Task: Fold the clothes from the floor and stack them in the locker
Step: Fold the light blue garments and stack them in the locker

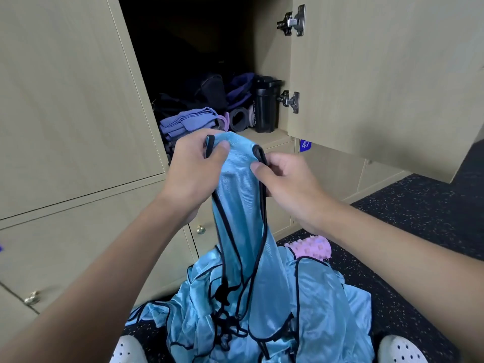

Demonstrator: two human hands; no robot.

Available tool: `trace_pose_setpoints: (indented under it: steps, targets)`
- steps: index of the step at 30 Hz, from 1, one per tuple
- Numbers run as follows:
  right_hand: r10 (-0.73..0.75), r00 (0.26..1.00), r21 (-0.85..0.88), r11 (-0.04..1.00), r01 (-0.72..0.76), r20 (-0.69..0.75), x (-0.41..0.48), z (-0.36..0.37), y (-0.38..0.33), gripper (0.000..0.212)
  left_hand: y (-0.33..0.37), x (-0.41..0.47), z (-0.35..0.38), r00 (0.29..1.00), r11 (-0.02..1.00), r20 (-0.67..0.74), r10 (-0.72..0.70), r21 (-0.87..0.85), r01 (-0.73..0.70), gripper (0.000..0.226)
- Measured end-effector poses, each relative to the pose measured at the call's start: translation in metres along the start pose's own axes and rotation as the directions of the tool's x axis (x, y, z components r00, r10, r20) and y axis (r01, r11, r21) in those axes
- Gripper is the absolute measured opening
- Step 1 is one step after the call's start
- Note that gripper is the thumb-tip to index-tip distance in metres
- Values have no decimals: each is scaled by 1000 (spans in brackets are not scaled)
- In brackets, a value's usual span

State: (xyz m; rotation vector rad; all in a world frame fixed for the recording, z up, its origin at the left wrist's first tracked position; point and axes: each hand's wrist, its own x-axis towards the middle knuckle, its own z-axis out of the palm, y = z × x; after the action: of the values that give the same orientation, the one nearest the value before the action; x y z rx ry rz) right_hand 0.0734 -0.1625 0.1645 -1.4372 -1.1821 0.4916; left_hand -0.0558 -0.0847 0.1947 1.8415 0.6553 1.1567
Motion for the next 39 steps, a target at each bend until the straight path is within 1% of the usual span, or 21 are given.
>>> trace_pose_setpoints:
  steps: [2, 4, 6, 8, 10, 13, 15, 17, 20, 22, 24, 27, 29, 30, 31, 32, 34, 35, 36, 37, 39]
  targets:
    - [1, 1000, 4, 1000, -1, 14, -1, 0, -3, 51, 2, -1, 0, 997, 1000, 68, -26, 18, 25, 31]
    - [-2, 999, 11, 1000, 2, 33, -2, -1, -4, 47, 7, -4, 0, 988, 996, 150, -40, 81, 28, 29]
    - [-1, 999, 22, 1000, 0, 43, -3, -2, -4, 37, 9, -6, -1, 984, 990, 169, -51, 141, 27, 36]
    - [9, 997, 45, 999, -13, 81, -3, -2, 0, 22, 7, -5, -3, 992, 994, 121, -25, 111, 11, 41]
    - [15, 992, 48, 999, -22, 126, -4, -1, 4, 6, 5, -4, -3, 998, 998, 56, 6, 63, -9, 34]
    - [26, 987, -20, 1000, -23, 156, -6, 1, 11, 12, 3, -2, -3, 999, 1000, -47, -3, 25, 4, 28]
    - [48, 989, -40, 998, -43, 143, -6, 2, 16, 14, 1, -2, -4, 997, 1000, -73, -19, 15, 20, 22]
    - [73, 990, -20, 997, -71, 125, -6, 2, 18, 17, 3, -3, -4, 998, 1000, -51, -29, 5, 30, 16]
    - [72, 990, 5, 997, -73, 121, -5, 1, 19, 26, 10, -7, -4, 999, 999, 41, -25, -33, 27, 24]
    - [59, 990, 26, 998, -63, 129, -7, -1, 18, 26, 12, -8, -4, 996, 999, 87, 13, 41, -17, 17]
    - [34, 988, 19, 999, -37, 151, -8, -2, 17, 24, 13, -8, -4, 995, 987, 80, 53, 149, -65, 12]
    - [20, 980, -102, 995, 0, 198, -9, -6, 19, 19, 16, -5, -11, 989, 964, -66, 135, 241, -116, 13]
    - [35, 983, -186, 983, -1, 182, -7, -10, 23, 16, 21, -4, -19, 974, 948, -121, 191, 281, -151, 12]
    - [35, 986, -214, 977, 0, 163, -6, -12, 24, 17, 21, -4, -23, 978, 933, -89, 189, 326, -151, 9]
    - [29, 988, -236, 972, 7, 149, -5, -14, 24, 19, 21, -5, -25, 989, 906, -8, 149, 402, -133, 10]
    - [15, 989, -252, 967, 23, 147, -5, -16, 23, 19, 20, -8, -25, 993, 856, 100, 68, 506, -110, 19]
    - [-24, 987, -258, 964, 65, 158, -4, -19, 20, 16, 12, -13, -21, 953, 710, 281, -109, 694, -123, 35]
    - [-42, 987, -247, 966, 80, 154, -4, -20, 18, 16, 9, -14, -17, 940, 668, 311, -139, 731, -143, 31]
    - [-56, 988, -234, 968, 89, 147, -4, -22, 17, 16, 7, -14, -15, 941, 657, 315, -125, 737, -159, 21]
    - [-63, 988, -224, 970, 94, 139, -4, -24, 16, 16, 5, -13, -14, 947, 659, 304, -103, 734, -164, 16]
    - [-60, 989, -240, 967, 92, 136, -4, -26, 16, 15, 1, -11, -16, 957, 690, 285, -53, 703, -171, 20]
